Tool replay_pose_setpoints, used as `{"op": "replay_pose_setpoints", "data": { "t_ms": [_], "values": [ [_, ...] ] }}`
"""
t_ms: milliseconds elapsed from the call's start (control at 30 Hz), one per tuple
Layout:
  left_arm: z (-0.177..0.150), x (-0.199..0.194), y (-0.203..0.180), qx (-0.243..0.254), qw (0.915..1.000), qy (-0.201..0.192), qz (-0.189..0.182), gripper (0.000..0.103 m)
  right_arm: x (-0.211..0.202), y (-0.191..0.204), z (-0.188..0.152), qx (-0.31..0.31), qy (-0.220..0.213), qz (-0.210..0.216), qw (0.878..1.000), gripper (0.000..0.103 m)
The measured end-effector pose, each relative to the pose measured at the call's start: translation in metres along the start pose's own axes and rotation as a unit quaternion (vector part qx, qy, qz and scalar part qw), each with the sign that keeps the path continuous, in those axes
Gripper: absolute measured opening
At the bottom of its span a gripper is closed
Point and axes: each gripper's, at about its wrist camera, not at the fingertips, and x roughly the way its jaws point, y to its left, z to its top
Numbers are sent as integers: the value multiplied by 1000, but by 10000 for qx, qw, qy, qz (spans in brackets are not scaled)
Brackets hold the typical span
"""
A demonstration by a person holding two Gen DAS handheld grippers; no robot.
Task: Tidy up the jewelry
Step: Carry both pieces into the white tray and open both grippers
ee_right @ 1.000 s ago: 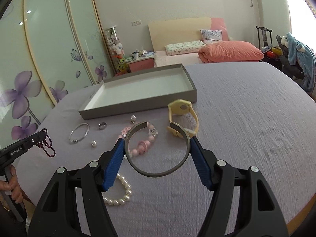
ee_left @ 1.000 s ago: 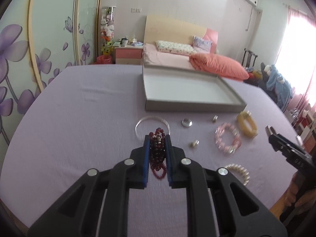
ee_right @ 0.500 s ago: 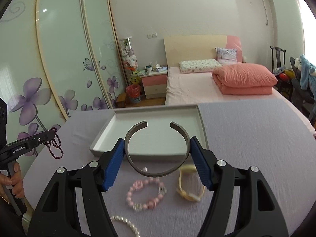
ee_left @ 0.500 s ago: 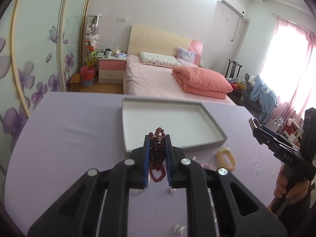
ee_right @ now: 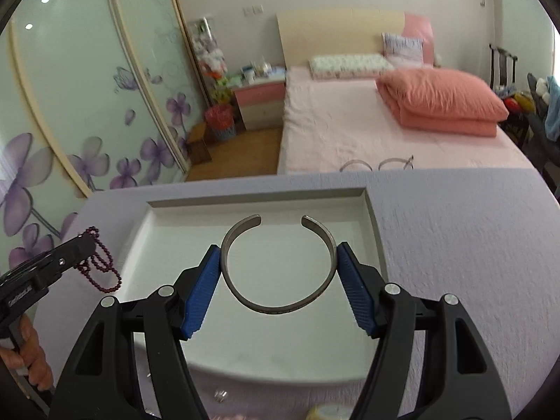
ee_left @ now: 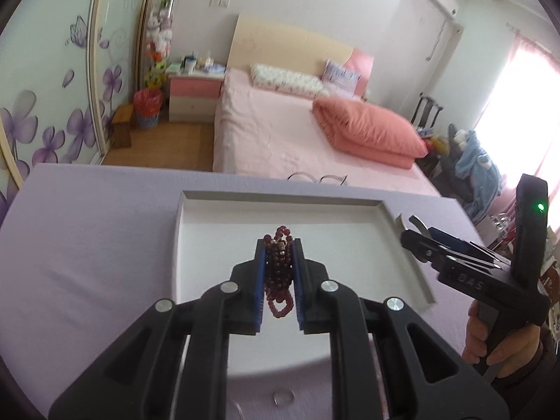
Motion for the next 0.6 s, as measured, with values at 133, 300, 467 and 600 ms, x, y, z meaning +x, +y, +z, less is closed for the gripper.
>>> {"op": "replay_pose_setpoints", "data": {
  "t_ms": [133,300,467,600],
  "values": [
    [6,36,5,22,9996,228,145,14,40,-4,10,106,464,-224,9986,68],
    [13,72,13,35,9985,477,266,14,70,-8,17,140,875,-455,9950,68],
    [19,91,21,26,9978,526,412,14,78,-6,21,62,865,-649,9941,68],
    [22,100,26,-54,9972,536,524,15,84,-8,27,114,858,-675,9940,69]
  ]
}}
